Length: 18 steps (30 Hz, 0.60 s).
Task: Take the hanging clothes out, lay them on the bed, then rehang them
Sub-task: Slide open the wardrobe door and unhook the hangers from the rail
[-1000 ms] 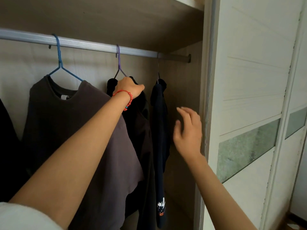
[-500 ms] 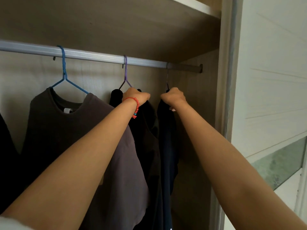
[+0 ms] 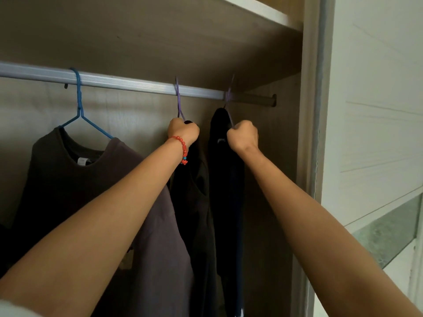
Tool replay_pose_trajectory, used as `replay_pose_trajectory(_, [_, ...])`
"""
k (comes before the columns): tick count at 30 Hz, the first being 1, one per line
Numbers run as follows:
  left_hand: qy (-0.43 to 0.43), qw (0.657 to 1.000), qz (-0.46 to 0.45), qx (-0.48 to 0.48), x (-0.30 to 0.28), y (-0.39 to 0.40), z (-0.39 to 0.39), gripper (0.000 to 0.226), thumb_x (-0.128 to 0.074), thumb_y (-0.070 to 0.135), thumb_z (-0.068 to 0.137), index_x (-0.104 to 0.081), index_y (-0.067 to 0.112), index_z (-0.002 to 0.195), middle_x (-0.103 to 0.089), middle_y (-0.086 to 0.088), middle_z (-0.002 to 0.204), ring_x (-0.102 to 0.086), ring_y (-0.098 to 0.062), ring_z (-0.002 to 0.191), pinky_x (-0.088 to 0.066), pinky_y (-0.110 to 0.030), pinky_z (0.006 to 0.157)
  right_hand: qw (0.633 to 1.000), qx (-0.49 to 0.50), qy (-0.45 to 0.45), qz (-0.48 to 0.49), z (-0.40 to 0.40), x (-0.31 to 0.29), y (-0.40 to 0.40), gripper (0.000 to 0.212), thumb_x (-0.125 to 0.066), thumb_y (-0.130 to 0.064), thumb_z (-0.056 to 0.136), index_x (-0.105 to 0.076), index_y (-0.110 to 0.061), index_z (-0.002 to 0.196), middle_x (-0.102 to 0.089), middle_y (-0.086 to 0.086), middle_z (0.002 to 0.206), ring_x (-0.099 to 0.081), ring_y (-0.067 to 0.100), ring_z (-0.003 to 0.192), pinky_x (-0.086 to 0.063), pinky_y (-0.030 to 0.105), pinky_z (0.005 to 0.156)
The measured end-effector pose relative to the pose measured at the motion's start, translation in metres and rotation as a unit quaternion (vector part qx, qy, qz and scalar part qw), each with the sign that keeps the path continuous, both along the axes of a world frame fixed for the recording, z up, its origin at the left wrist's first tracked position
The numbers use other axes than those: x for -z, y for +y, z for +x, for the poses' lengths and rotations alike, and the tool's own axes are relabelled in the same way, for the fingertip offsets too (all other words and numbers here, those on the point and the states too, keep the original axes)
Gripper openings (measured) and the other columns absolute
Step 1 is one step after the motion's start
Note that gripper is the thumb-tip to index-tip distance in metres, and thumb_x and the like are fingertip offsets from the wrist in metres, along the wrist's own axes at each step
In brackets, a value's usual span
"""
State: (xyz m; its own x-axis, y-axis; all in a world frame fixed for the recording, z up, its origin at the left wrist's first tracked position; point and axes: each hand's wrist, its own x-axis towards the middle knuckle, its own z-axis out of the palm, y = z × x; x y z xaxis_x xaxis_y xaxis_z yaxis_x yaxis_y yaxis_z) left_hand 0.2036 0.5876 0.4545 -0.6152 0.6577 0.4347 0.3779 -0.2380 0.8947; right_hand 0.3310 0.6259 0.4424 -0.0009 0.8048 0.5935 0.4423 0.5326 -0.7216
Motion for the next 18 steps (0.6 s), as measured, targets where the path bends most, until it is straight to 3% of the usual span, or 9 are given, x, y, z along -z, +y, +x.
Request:
replay_pose_trajectory(3, [0.003, 0.999, 0.034, 0.027, 0.003, 0.0, 0.002, 0.018, -0.051, 0.002, 0.081, -0.055, -0.007, 0.097, -0.059, -0.019, 0.097, -0.061, -0.031, 0.095, -0.051, -0.039, 0.089, 1.0, 0.003, -0.004, 0.024, 0.004, 0.005, -0.007, 0.021, -0.046, -0.009, 0.085, -0.064, -0.002, 0.094, -0.063, 0.016, 0.101, -0.062, 0.032, 0.092, -0.054, 0.04, 0.078])
replay_pose_trajectory(5, [-0.005, 0.997, 0.056, 0.043, 0.008, -0.001, 0.002, 0.019, -0.051, -0.001, 0.08, -0.059, -0.005, 0.097, -0.057, -0.015, 0.088, -0.059, -0.028, 0.086, -0.052, -0.035, 0.082, 1.0, 0.005, -0.005, 0.031, 0.008, 0.013, -0.011, 0.019, -0.046, -0.008, 0.085, -0.064, -0.003, 0.088, -0.064, 0.015, 0.096, -0.062, 0.03, 0.087, -0.054, 0.039, 0.075])
replay_pose_trajectory(10, [-0.021, 0.994, 0.086, 0.068, 0.007, -0.008, -0.004, 0.02, -0.053, -0.001, 0.081, -0.059, 0.003, 0.1, -0.058, -0.013, 0.091, -0.057, -0.025, 0.08, -0.047, -0.027, 0.071, 1.0, -0.001, 0.025, 0.004, 0.016, 0.029, -0.024, 0.025, -0.045, -0.005, 0.083, -0.065, 0.009, 0.088, -0.067, 0.021, 0.087, -0.062, 0.031, 0.075, -0.051, 0.039, 0.065])
replay_pose_trajectory(12, [-0.02, 0.992, 0.089, 0.084, -0.002, -0.012, -0.009, 0.018, -0.054, 0.0, 0.08, -0.06, 0.002, 0.098, -0.06, -0.011, 0.083, -0.058, -0.025, 0.075, -0.049, -0.027, 0.068, 0.999, 0.001, 0.035, -0.017, 0.019, 0.034, -0.032, 0.026, -0.046, -0.004, 0.083, -0.063, 0.012, 0.093, -0.065, 0.022, 0.082, -0.056, 0.028, 0.067, -0.044, 0.034, 0.057])
replay_pose_trajectory(15, [0.002, 0.99, 0.1, 0.098, -0.007, -0.017, -0.014, 0.019, -0.056, 0.0, 0.078, -0.061, -0.002, 0.097, -0.061, -0.011, 0.082, -0.059, -0.024, 0.074, -0.05, -0.027, 0.068, 0.998, 0.005, 0.059, -0.035, 0.022, 0.043, -0.045, 0.028, -0.045, -0.003, 0.083, -0.06, 0.015, 0.1, -0.066, 0.028, 0.089, -0.052, 0.025, 0.067, -0.04, 0.032, 0.056])
replay_pose_trajectory(18, [0.037, 0.987, 0.097, 0.119, 0.006, -0.02, -0.014, 0.021, -0.057, 0.0, 0.075, -0.062, -0.004, 0.095, -0.061, -0.015, 0.084, -0.061, -0.028, 0.08, -0.051, -0.033, 0.073, 0.997, 0.021, 0.065, -0.033, 0.024, 0.049, -0.062, 0.027, -0.046, -0.005, 0.086, -0.059, 0.016, 0.098, -0.06, 0.017, 0.077, -0.05, 0.024, 0.065, -0.039, 0.032, 0.057])
